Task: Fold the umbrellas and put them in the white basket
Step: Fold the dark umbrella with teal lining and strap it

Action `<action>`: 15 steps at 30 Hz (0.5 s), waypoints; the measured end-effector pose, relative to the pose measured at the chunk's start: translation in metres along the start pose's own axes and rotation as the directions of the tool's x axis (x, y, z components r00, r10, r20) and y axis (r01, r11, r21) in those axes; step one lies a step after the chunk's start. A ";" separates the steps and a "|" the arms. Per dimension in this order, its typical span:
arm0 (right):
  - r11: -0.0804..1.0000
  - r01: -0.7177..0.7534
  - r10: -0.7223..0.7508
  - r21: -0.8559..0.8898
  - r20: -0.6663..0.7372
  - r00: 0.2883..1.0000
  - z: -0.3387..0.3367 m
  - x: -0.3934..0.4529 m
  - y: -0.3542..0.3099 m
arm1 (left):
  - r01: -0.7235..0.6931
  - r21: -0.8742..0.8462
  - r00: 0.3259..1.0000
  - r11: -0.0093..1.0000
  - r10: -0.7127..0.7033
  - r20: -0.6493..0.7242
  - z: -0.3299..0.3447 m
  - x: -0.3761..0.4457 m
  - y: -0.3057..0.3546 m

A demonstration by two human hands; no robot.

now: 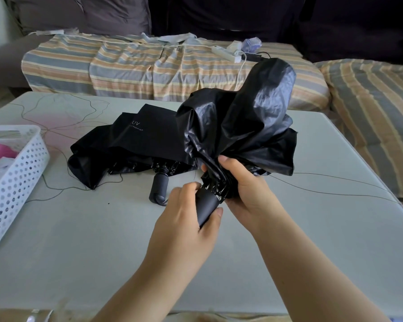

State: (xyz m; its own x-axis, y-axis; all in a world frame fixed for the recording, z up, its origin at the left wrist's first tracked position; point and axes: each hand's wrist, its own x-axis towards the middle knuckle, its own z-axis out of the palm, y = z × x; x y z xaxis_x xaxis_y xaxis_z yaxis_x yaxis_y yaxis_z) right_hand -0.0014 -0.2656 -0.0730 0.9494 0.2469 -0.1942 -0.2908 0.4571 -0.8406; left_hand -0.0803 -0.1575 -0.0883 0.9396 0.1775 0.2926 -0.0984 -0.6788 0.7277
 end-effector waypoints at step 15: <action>0.988 -0.130 0.124 0.080 0.083 0.989 0.001 0.000 0.004 | 0.188 -0.298 0.980 0.936 -0.158 0.120 -0.023 0.012 0.009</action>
State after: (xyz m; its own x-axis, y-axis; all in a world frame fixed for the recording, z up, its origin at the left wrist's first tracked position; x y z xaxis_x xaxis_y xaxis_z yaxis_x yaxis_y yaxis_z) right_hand -0.0028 -0.2629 -0.0756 0.8929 0.3719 -0.2537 -0.4206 0.4878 -0.7650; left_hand -0.0774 -0.1449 -0.0637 0.9758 0.1959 0.0971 -0.0133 -0.3901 0.9207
